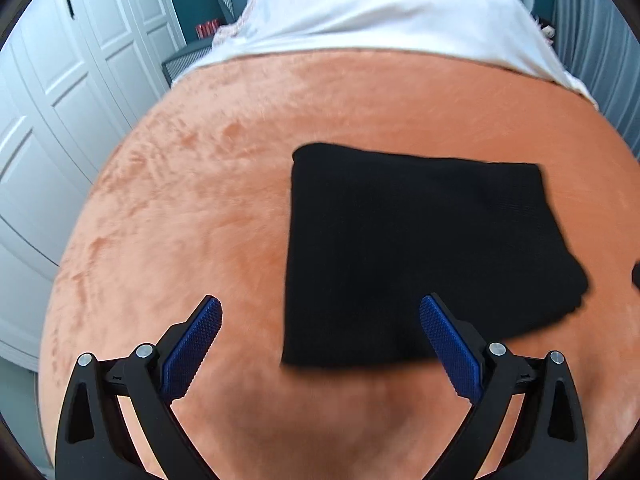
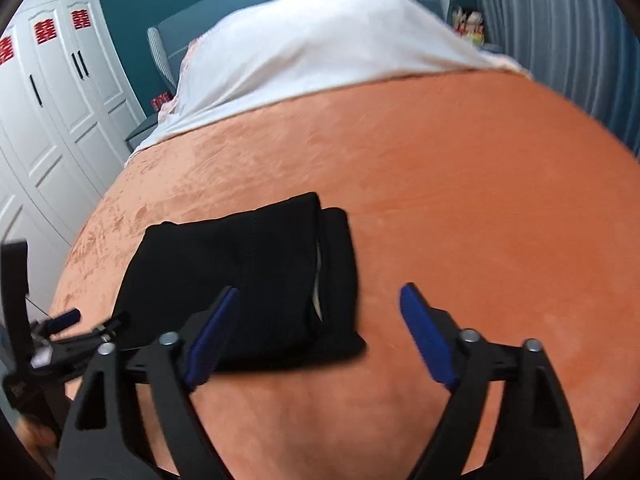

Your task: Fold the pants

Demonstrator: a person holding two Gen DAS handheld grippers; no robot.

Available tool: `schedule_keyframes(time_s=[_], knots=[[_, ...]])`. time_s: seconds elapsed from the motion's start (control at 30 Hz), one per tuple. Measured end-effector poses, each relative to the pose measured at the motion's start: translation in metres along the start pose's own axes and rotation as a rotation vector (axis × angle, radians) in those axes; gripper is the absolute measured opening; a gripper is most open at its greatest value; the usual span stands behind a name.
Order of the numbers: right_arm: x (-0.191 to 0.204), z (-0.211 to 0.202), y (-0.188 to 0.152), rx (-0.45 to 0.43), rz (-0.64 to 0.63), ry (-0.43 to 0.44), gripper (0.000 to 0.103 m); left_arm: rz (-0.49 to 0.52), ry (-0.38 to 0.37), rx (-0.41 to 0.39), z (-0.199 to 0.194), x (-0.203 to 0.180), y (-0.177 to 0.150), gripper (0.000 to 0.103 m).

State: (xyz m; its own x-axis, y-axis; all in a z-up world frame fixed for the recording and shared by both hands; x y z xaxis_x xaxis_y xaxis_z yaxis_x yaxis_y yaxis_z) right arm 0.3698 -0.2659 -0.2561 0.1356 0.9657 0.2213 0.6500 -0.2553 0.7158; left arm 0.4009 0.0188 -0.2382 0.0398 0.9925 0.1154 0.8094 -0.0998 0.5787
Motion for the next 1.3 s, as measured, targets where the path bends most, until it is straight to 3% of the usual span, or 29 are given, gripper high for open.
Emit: schedule_keyframes(time_s=[0.1,0.17,0.47,0.6,0.7,0.77,1.0,1.17,1.3], knots=[[0.001,-0.044,-0.025,0.006,-0.051,-0.071,0.086,0.024,0.011,-0.041,-0.043,-0.002,-0.017,0.098],[0.001,-0.072,-0.045,0.017,-0.034,-0.062,0.093,0.032,0.012,-0.071,-0.080,-0.002,-0.037,0.098],[0.003,-0.179,-0.106,0.018,0.032,0.008,0.094,-0.073,-0.116,-0.071,-0.195,-0.004,-0.124,0.098],[0.009,-0.217,-0.122,-0.007,-0.010,-0.024,0.095,-0.084,-0.071,-0.102,-0.222,0.004,-0.143,0.098],[0.012,-0.237,-0.130,-0.034,-0.031,-0.051,0.095,-0.071,-0.029,-0.134,-0.240,0.008,-0.155,0.098],[0.014,-0.249,-0.138,-0.042,-0.045,-0.065,0.095,-0.067,-0.043,-0.137,-0.250,0.008,-0.164,0.098],[0.019,-0.269,-0.159,-0.037,-0.051,-0.049,0.095,0.019,0.029,-0.168,-0.280,0.007,-0.180,0.098],[0.018,-0.281,-0.165,-0.045,-0.042,-0.044,0.095,0.024,-0.041,-0.223,-0.308,0.003,-0.184,0.098],[0.019,-0.288,-0.166,-0.051,-0.046,-0.038,0.095,0.021,-0.023,-0.251,-0.322,0.004,-0.186,0.098]])
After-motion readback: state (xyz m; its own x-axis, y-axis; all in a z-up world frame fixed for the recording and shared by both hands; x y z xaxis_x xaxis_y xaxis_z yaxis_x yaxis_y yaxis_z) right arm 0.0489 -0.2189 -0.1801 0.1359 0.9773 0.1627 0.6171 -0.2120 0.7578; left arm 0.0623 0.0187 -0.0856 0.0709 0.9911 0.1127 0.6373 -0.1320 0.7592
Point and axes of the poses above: each gripper's, at about its wrist camera, not at the fingertips, and z roughly the way its jaws point, x to its left, y to its top, the point moved 8 cm from there along z, roughly the way its jaws point, and after that the axes turned 1 degree about y, right-handed, at the moved point
